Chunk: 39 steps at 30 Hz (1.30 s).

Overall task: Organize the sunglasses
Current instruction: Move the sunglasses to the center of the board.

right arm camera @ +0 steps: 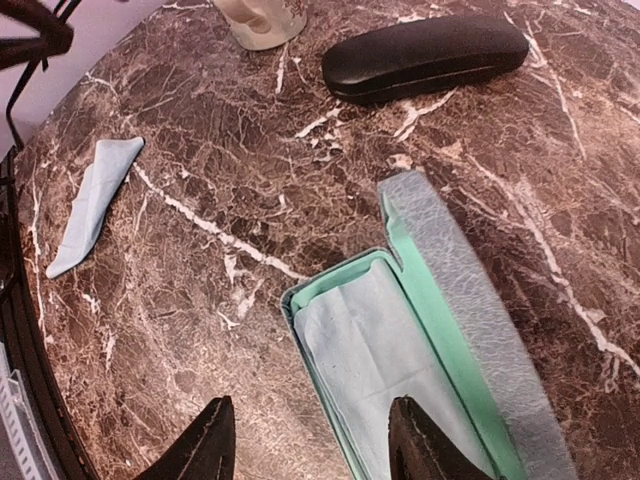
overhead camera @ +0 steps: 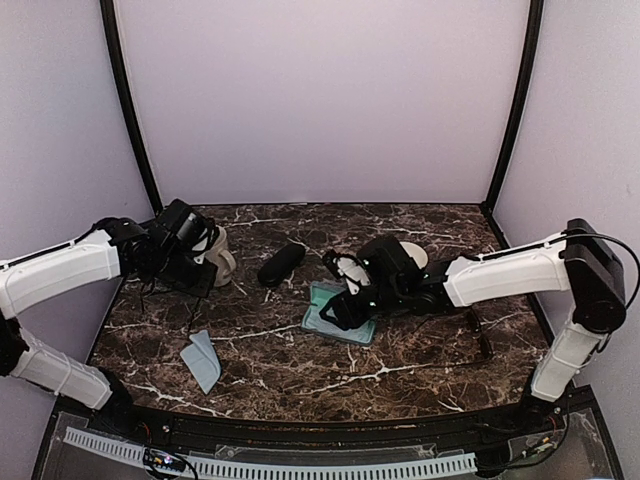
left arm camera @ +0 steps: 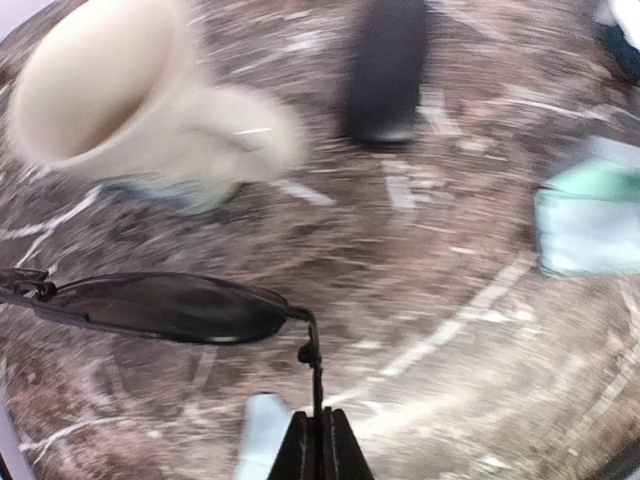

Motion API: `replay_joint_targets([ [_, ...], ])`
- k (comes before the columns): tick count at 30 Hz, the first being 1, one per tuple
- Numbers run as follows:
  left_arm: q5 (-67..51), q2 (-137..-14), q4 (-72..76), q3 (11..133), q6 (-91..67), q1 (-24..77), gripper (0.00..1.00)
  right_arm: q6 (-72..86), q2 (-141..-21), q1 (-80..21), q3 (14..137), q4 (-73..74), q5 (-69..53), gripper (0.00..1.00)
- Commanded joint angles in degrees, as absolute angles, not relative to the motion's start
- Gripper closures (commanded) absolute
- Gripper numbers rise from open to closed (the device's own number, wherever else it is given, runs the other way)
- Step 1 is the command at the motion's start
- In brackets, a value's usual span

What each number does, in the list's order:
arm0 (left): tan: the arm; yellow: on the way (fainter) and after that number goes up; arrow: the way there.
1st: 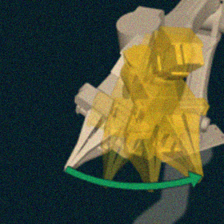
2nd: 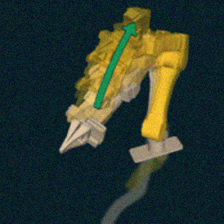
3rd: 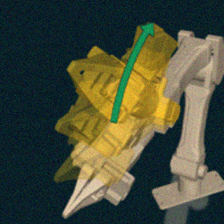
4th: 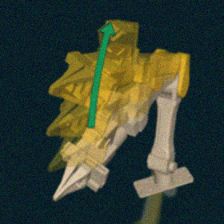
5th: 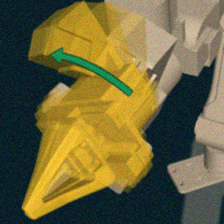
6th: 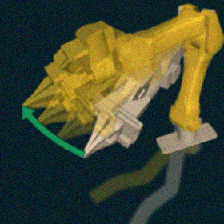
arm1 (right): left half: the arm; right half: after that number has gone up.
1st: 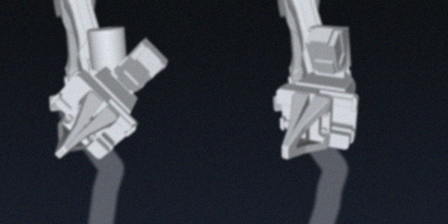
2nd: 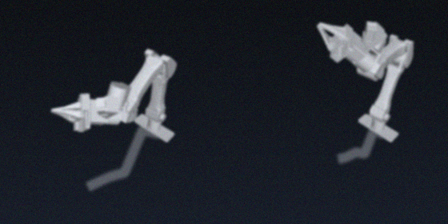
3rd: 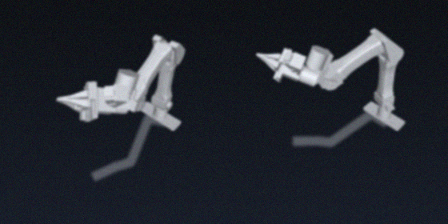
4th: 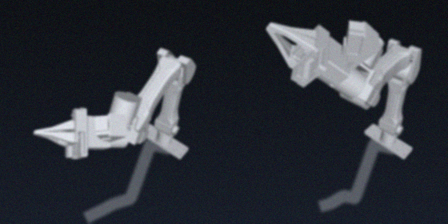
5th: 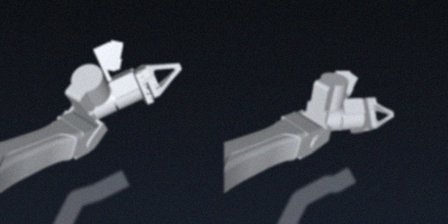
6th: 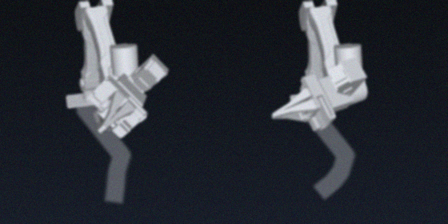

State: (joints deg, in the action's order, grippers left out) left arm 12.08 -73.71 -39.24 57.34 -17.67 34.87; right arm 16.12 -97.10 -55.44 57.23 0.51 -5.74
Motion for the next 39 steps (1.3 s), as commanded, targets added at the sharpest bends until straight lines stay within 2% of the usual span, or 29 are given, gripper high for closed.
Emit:
replay_joint_targets([
  [1, 6.4, -72.4, -37.0, 57.5, -20.5, 44.1, 1.0, 15.1, -92.4, -53.6, 57.1, 2.0, -5.3, 0.47],
  [5, 6.1, -76.8, -30.2, 57.5, -20.2, 54.9, 1.0, 15.3, -88.5, -51.0, 56.7, 5.9, -4.8, 0.46],
  [9, 5.4, -84.4, -26.7, 59.5, -11.8, 64.4, 1.0, 17.6, -85.2, -48.5, 54.5, 7.2, -6.1, 0.46],
  [13, 2.4, -90.8, -23.8, 59.9, -2.6, 69.1, 1.0, 20.7, -83.2, -47.2, 52.2, 7.7, -5.7, 0.45],
  [18, -4.7, -94.5, -21.1, 60.8, 7.9, 70.9, 1.0, 22.1, -82.8, -45.6, 50.1, 7.8, -7.2, 0.44],
  [24, -15.1, -96.7, -20.9, 61.6, 20.4, 72.2, 1.0, 19.0, -86.0, -44.9, 52.8, 9.0, -14.6, 0.42],
  [33, -15.2, -101.0, -25.7, 65.5, 26.5, 72.7, 1.0, 16.6, -95.4, -46.0, 59.8, 9.6, -25.7, 0.41],
  [39, -14.8, -101.6, -27.1, 66.1, 28.7, 72.8, 1.0, 14.3, -101.6, -48.0, 64.0, 13.4, -28.7, 0.33],
])
